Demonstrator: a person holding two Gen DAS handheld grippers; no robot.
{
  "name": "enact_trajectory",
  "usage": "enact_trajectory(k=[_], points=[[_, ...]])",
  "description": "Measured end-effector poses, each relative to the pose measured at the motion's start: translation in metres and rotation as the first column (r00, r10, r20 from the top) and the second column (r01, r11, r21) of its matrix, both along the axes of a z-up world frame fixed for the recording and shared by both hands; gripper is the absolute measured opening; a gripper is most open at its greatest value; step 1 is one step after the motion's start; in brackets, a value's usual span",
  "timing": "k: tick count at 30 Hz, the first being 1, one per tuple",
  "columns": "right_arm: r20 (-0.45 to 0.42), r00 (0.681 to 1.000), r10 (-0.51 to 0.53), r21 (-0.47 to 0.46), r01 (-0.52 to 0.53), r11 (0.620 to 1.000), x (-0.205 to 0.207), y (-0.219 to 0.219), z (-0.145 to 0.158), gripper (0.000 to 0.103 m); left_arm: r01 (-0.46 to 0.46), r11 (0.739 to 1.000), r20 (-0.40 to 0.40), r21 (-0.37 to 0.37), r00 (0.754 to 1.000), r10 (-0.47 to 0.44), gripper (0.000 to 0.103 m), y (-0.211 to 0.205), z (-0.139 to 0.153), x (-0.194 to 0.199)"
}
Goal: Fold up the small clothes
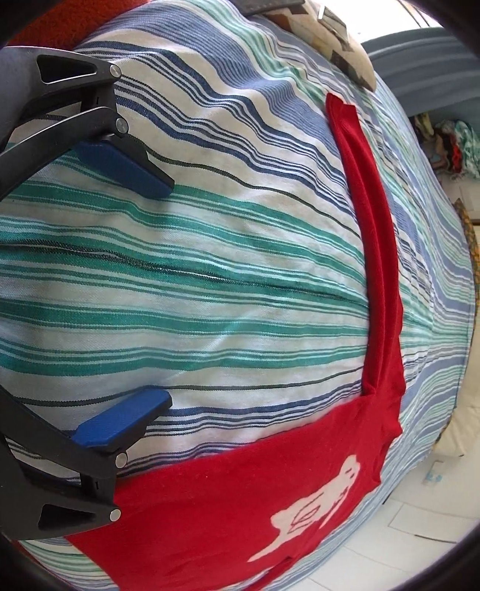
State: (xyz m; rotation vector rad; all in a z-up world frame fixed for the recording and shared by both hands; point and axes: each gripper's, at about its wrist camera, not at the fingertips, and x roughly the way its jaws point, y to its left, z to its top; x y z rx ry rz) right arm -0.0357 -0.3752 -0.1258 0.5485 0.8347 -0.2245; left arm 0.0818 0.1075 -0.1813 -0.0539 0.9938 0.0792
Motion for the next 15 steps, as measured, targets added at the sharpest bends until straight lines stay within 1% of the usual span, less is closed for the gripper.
enact_trajectory(k=[5,8,10,13,15], points=[[0.000,1.000,-0.006,0.004,0.006,1.000,0.000,-0.002,-0.002,0.084,0.026,0.999,-0.041,0.029,0.999,-0.024,0.103,-0.004,0.001,0.005],[0.002,1.000,-0.011,0.007,0.011,1.000,-0.001,-0.003,-0.001,0.084,0.057,0.998,-0.065,0.020,0.996,-0.056,0.102,-0.004,0.006,0.007],[0.005,1.000,-0.014,0.009,0.014,1.000,-0.002,-0.003,-0.001,0.084,0.056,0.998,-0.036,-0.020,0.998,-0.057,0.101,0.001,0.017,0.005],[0.006,1.000,-0.016,0.010,0.016,1.000,-0.002,-0.004,-0.001,0.084,0.042,0.993,0.044,-0.107,0.998,-0.037,0.101,0.011,0.039,0.007],[0.014,1.000,-0.021,0.033,0.021,0.999,-0.001,-0.007,0.002,0.084,0.039,0.991,0.073,-0.130,0.997,-0.029,0.102,0.016,0.048,0.018]])
